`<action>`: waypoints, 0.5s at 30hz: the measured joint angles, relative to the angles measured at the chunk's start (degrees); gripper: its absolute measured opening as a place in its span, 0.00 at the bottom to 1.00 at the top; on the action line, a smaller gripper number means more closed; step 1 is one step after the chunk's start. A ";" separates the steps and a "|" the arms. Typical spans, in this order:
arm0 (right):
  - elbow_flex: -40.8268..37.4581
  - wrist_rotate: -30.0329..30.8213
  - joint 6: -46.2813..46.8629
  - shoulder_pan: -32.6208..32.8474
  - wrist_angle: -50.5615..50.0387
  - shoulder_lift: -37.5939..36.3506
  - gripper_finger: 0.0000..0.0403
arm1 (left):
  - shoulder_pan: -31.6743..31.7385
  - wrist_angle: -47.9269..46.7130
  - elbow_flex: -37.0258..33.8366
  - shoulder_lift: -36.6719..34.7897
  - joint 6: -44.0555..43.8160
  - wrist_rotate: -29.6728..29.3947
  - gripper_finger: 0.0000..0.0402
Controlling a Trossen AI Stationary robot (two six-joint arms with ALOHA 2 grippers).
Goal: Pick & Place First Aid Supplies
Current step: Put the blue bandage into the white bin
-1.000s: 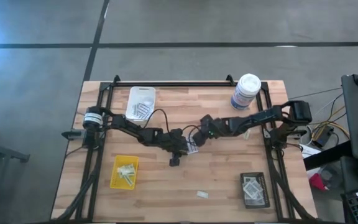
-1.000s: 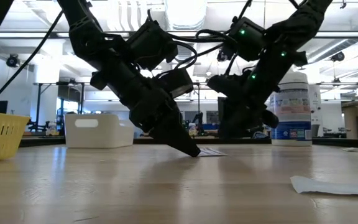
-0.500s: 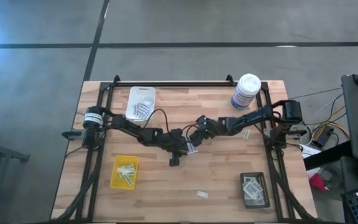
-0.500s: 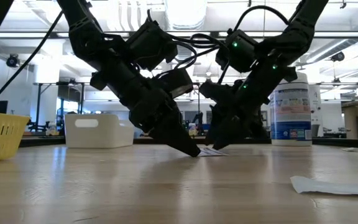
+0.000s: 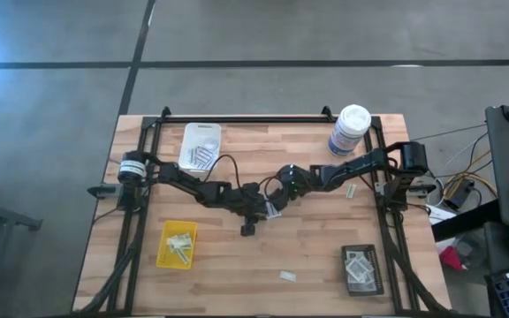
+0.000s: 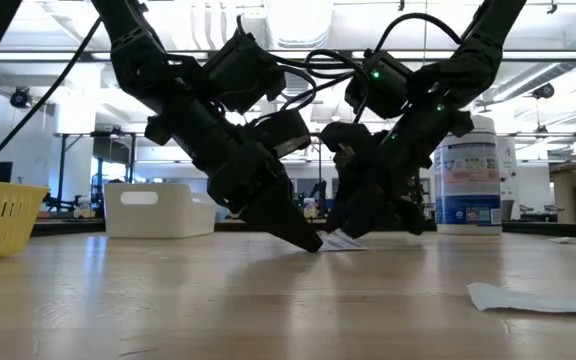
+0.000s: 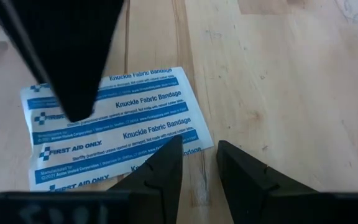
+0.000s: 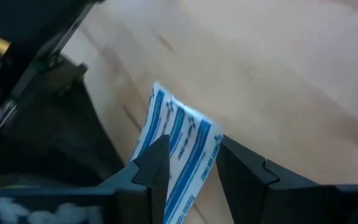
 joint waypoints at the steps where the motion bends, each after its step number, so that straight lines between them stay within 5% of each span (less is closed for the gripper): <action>1: -0.01 -0.73 -0.43 0.01 -0.02 -0.02 0.32 | 0.02 0.00 0.00 0.00 0.00 -0.01 0.29; 15: -0.04 -2.79 -3.01 0.13 -0.15 -0.15 0.23 | 0.00 0.98 -0.09 0.02 0.04 -0.03 0.29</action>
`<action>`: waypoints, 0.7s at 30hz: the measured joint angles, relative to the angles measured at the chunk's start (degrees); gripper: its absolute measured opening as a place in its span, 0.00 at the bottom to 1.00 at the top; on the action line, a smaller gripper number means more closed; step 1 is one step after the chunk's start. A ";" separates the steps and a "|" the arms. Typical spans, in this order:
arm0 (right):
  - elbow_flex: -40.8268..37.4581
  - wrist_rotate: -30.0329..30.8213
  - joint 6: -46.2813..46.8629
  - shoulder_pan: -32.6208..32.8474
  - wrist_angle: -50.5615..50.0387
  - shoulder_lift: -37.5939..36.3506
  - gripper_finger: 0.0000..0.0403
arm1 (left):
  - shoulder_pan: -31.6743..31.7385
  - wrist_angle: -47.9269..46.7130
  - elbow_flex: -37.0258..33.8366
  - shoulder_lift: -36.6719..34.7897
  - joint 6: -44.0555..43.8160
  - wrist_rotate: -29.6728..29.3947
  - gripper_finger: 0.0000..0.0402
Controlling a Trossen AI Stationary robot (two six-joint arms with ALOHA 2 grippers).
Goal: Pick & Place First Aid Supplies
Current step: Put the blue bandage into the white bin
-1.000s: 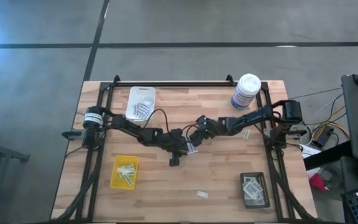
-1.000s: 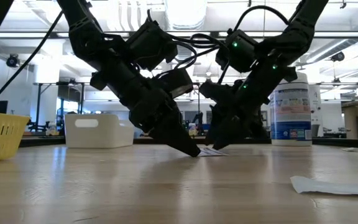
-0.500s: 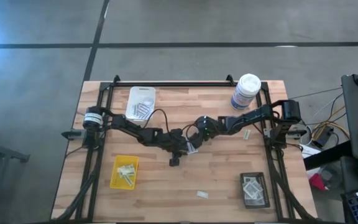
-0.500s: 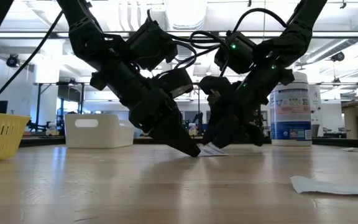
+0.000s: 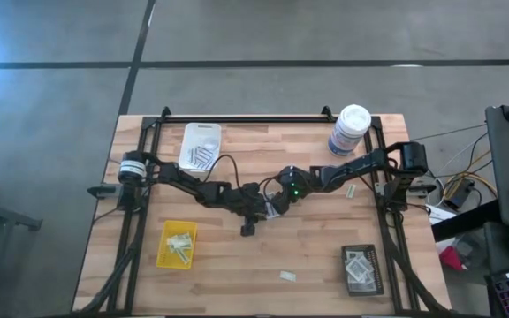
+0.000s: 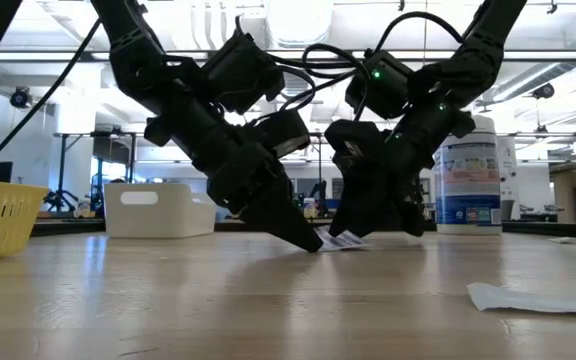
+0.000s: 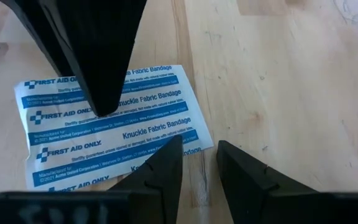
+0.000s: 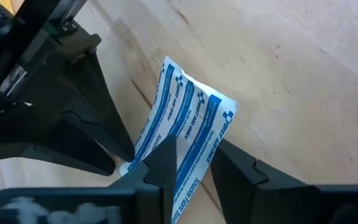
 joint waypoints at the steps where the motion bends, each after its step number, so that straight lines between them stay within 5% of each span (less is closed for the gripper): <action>1: -0.01 -0.06 0.00 0.00 0.00 0.00 0.21 | 0.00 0.29 -0.04 0.00 0.00 -0.11 0.29; 14: -0.09 -3.45 -0.19 0.36 0.17 0.09 0.03 | 0.07 0.83 -0.04 -0.12 -0.28 -1.56 0.29; 21: -0.09 -3.72 -0.22 0.92 0.38 0.09 0.02 | 0.09 0.04 -0.05 -1.63 -0.34 -1.96 0.29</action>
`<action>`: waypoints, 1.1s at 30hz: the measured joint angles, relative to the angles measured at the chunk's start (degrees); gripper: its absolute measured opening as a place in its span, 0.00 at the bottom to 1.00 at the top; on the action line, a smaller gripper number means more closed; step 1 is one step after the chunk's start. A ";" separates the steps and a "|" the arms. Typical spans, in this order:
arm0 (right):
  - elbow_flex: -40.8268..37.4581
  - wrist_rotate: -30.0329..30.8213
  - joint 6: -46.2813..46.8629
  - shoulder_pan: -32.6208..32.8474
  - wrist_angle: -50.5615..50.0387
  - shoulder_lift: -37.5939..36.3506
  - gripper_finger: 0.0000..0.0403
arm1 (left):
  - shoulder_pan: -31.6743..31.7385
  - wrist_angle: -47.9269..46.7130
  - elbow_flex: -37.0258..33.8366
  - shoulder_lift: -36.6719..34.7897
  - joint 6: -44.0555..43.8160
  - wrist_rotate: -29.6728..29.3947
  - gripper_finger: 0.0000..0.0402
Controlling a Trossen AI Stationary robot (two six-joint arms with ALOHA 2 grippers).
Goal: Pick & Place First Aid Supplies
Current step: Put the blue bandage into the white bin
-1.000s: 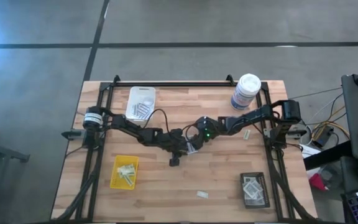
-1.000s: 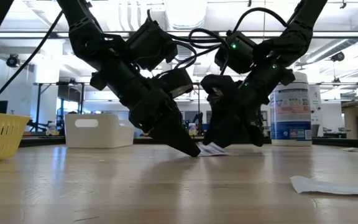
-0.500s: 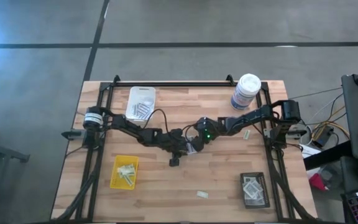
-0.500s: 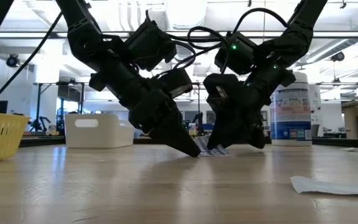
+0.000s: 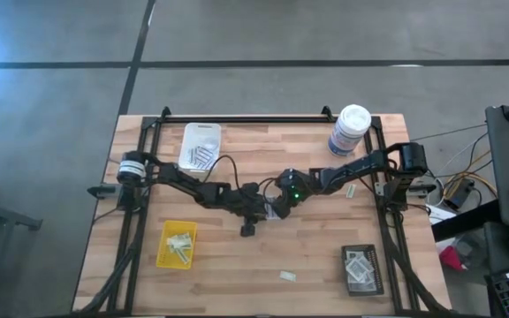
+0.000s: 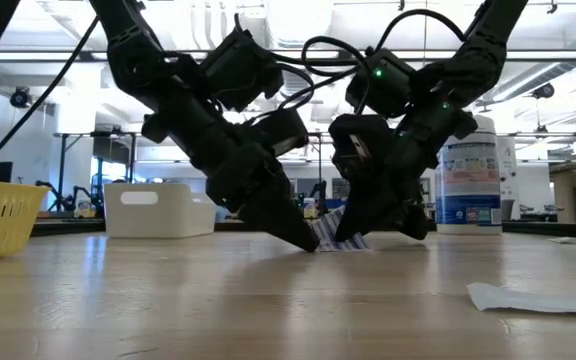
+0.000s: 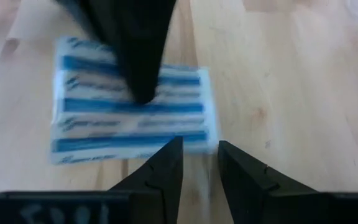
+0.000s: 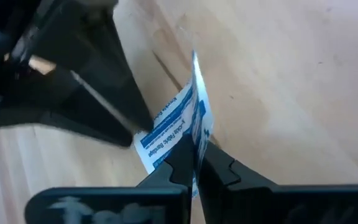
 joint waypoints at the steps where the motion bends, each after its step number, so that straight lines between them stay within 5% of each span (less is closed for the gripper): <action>1: 0.00 -0.16 0.00 0.13 -0.01 0.00 0.02 | 0.01 -0.84 -0.03 -0.36 0.04 -0.24 0.29; 15: 0.07 0.67 -1.17 4.42 -0.95 -6.22 0.02 | -0.11 -8.30 -0.10 -6.00 0.34 -0.08 0.29; 33: 0.07 21.21 -2.77 19.76 -12.86 -17.35 0.02 | -0.72 -9.52 0.01 -14.18 -0.20 5.76 0.29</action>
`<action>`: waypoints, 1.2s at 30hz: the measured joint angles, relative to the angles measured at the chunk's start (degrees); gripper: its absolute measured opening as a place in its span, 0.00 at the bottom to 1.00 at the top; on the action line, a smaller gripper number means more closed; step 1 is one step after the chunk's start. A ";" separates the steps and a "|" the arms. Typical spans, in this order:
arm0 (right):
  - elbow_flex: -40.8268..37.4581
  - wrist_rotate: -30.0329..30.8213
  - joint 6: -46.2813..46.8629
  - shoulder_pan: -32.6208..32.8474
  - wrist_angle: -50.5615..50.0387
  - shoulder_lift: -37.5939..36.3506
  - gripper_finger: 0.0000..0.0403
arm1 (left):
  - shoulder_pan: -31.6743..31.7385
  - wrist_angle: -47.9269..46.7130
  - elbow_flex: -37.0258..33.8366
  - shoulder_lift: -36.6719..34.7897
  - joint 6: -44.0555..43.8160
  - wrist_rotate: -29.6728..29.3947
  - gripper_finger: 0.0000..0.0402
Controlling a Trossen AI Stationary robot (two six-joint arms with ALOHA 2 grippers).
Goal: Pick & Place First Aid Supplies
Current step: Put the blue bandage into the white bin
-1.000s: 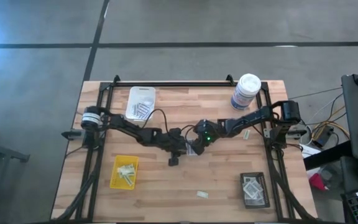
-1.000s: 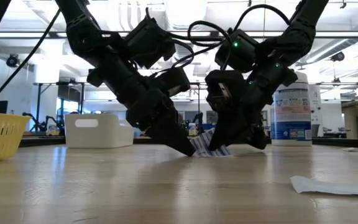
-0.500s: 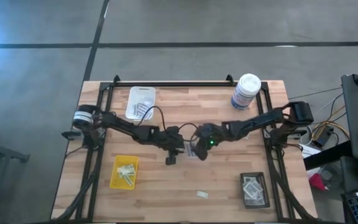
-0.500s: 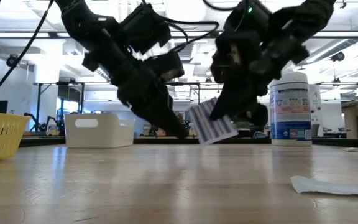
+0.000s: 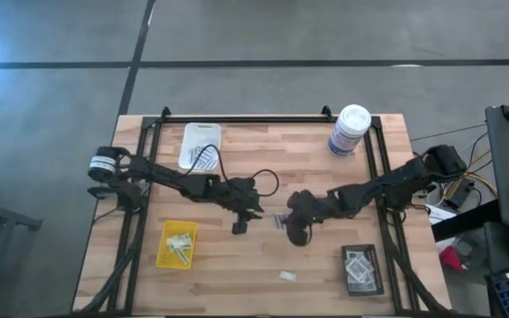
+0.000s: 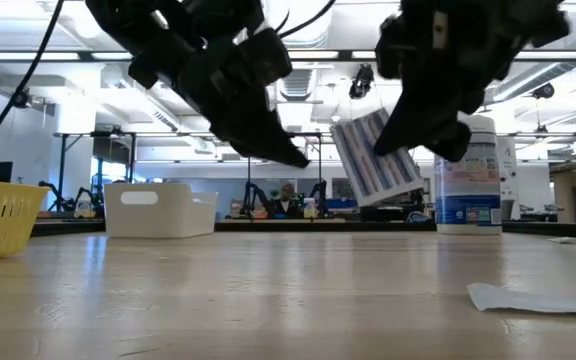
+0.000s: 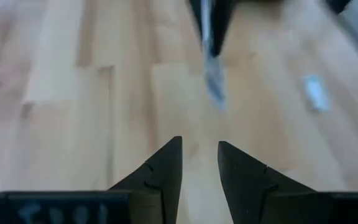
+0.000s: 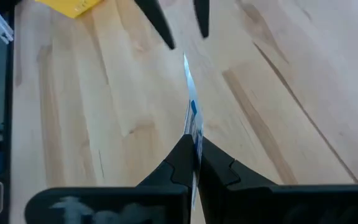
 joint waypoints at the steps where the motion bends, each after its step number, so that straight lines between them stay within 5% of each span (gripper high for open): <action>1: 0.00 1.82 -0.08 1.13 -0.01 -0.16 0.02 | -0.06 0.91 0.00 0.02 -0.20 1.25 0.29; 10: 0.00 14.74 -0.26 7.85 0.56 -0.28 0.02 | -0.92 9.51 0.00 -0.03 -4.59 6.25 0.29; 36: -0.02 18.88 -3.87 8.17 6.88 0.13 0.02 | -1.01 14.81 0.02 -0.04 -8.47 0.54 0.29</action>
